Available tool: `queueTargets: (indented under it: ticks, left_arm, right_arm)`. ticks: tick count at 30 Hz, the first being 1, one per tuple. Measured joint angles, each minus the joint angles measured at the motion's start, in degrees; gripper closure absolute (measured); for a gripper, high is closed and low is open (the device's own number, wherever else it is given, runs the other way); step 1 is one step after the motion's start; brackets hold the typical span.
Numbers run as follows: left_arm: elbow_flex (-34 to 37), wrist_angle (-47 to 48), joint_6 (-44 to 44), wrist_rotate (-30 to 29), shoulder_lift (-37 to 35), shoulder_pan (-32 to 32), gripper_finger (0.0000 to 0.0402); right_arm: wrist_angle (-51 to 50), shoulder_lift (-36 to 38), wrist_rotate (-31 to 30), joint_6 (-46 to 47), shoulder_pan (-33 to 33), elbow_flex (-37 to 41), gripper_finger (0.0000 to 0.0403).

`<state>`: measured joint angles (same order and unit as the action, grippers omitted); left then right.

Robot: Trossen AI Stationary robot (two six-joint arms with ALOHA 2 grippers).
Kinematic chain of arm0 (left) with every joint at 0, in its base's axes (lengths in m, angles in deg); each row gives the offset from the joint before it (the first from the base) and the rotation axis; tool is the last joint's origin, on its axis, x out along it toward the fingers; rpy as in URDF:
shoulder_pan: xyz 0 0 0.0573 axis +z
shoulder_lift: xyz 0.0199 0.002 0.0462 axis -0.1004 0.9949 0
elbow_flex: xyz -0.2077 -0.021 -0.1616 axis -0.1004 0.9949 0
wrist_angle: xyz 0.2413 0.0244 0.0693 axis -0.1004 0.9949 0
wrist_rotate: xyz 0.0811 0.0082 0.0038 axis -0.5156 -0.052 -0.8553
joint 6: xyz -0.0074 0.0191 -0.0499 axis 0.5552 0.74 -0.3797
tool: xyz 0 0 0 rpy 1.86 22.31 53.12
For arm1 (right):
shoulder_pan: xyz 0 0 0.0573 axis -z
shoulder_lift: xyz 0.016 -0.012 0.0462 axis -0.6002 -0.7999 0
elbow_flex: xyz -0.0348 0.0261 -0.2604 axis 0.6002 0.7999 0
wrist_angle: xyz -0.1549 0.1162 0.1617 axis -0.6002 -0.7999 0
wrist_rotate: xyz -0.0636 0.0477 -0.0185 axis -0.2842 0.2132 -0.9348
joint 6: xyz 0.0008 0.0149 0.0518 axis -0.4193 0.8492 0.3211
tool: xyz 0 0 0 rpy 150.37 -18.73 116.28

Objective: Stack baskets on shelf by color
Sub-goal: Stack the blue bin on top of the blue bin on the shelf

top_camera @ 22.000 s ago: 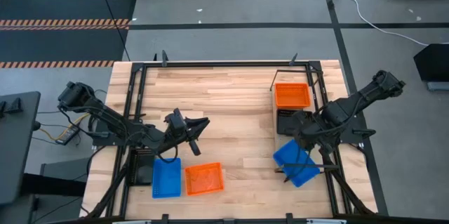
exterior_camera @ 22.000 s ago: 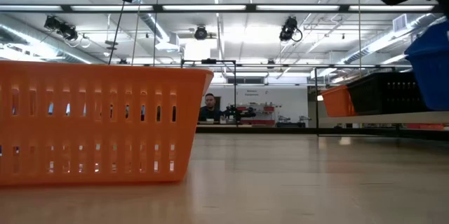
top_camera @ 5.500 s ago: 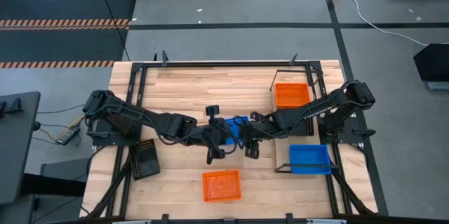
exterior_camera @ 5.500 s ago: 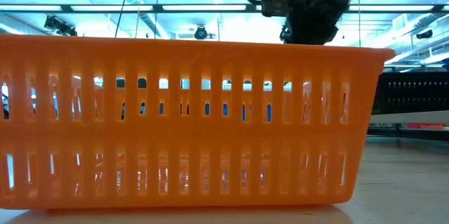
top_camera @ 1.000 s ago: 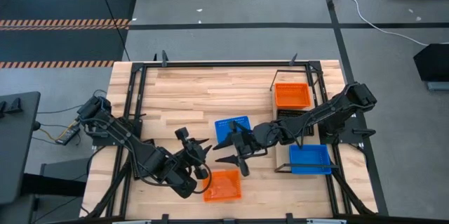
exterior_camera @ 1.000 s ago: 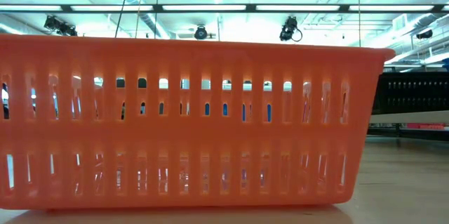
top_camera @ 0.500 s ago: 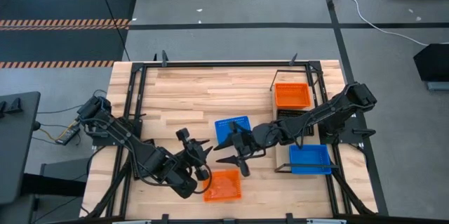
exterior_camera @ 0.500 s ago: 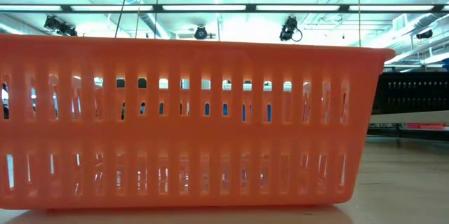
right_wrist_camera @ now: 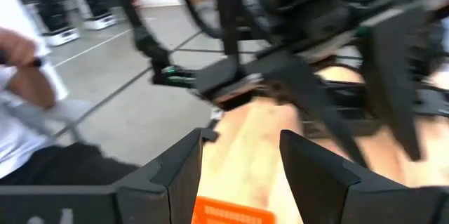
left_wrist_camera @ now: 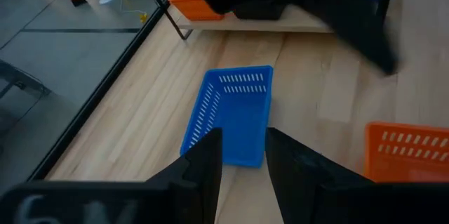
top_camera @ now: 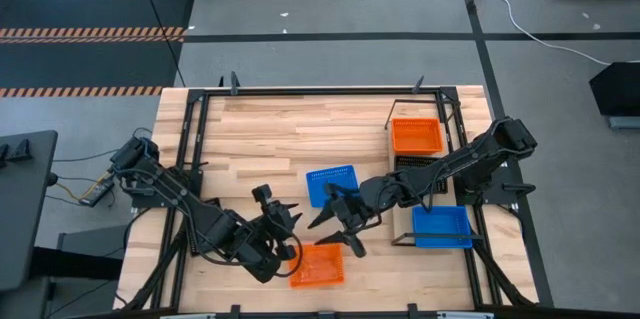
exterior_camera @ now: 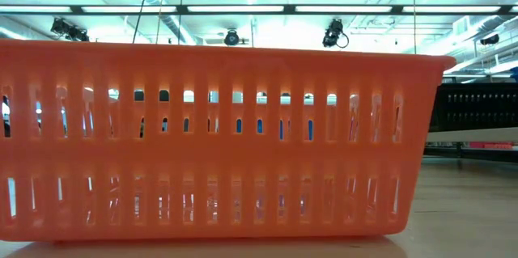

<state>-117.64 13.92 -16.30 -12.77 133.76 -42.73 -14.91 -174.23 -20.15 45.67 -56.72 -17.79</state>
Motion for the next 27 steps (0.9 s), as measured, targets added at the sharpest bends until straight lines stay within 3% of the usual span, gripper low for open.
queueTargets:
  ticks: [3,13,19,23,27]
  left_arm:
    - [0.0,0.26,0.02,0.0,0.0,0.0,0.0285]
    - [0.0,-0.19,8.1,-0.23,0.0,-1.92,0.0285]
    - [0.0,-0.12,11.76,-7.38,0.02,-5.98,0.0285]
    - [0.0,0.18,11.62,-9.49,0.02,-6.69,0.0285]
    - [-0.01,0.1,8.71,-3.72,0.21,-5.44,0.0285]
  right_arm:
    - [0.0,0.0,2.49,-0.84,-0.21,0.0,0.0204]
    - [-2.11,0.04,2.77,0.13,-1.18,-0.02,0.0204]
    - [-10.78,0.04,6.64,0.97,-2.17,-0.02,0.0204]
    - [-11.59,0.04,2.87,0.63,-2.22,-0.02,0.0204]
    - [-10.9,0.04,-3.46,0.54,-1.58,-0.02,0.0204]
